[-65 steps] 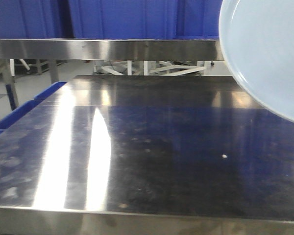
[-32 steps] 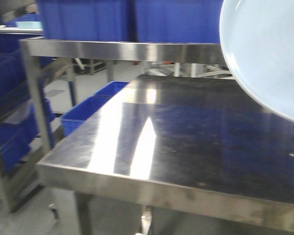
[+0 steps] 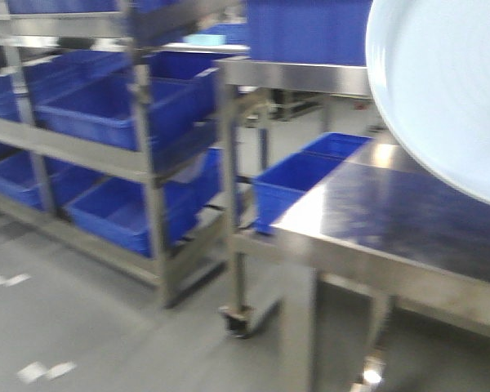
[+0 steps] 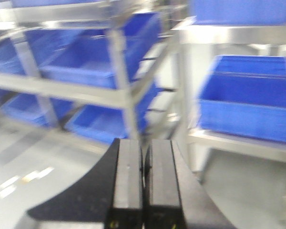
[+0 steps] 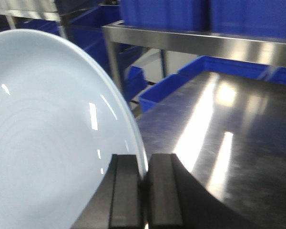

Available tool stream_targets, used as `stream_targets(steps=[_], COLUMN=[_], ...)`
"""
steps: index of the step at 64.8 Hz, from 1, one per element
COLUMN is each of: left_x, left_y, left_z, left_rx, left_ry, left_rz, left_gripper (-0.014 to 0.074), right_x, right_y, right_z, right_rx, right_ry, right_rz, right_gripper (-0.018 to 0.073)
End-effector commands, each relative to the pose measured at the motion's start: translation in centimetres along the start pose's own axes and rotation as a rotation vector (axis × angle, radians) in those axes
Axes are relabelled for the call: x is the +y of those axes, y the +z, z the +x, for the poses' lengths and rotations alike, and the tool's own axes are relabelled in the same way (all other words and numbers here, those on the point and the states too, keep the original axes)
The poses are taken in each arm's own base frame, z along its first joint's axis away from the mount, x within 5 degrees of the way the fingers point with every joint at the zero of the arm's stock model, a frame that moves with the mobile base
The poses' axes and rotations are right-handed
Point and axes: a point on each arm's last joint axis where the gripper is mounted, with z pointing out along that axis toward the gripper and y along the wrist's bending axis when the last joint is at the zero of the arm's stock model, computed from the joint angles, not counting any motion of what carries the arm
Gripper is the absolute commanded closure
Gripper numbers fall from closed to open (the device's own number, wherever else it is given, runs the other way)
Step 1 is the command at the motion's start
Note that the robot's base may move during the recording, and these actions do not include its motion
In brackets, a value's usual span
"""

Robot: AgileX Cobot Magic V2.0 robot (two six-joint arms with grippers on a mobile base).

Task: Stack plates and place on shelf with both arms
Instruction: 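Turn the base away from the table holding the stack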

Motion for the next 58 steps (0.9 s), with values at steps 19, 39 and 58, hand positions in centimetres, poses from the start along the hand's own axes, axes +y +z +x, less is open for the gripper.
stream_targets(steps=[19, 39, 58], left_x=[0.2, 0.2, 0.2], left_y=[-0.1, -0.1, -0.1], left_z=[-1.7, -1.7, -1.7], left_rx=[-0.11, -0.11, -0.11], left_ry=[-0.013, -0.013, -0.013], left_rz=[-0.011, -0.011, -0.011], left_gripper=[0.0514, 0.0514, 0.0514], right_x=[0.01, 0.01, 0.01], right_y=[-0.2, -0.2, -0.2], right_z=[-1.89, -1.89, -1.89], right_rx=[-0.121, -0.121, -0.121], right_ry=[-0.001, -0.001, -0.001], right_rz=[0.012, 0.012, 0.012], right_gripper=[0.0504, 0.0504, 0.0504])
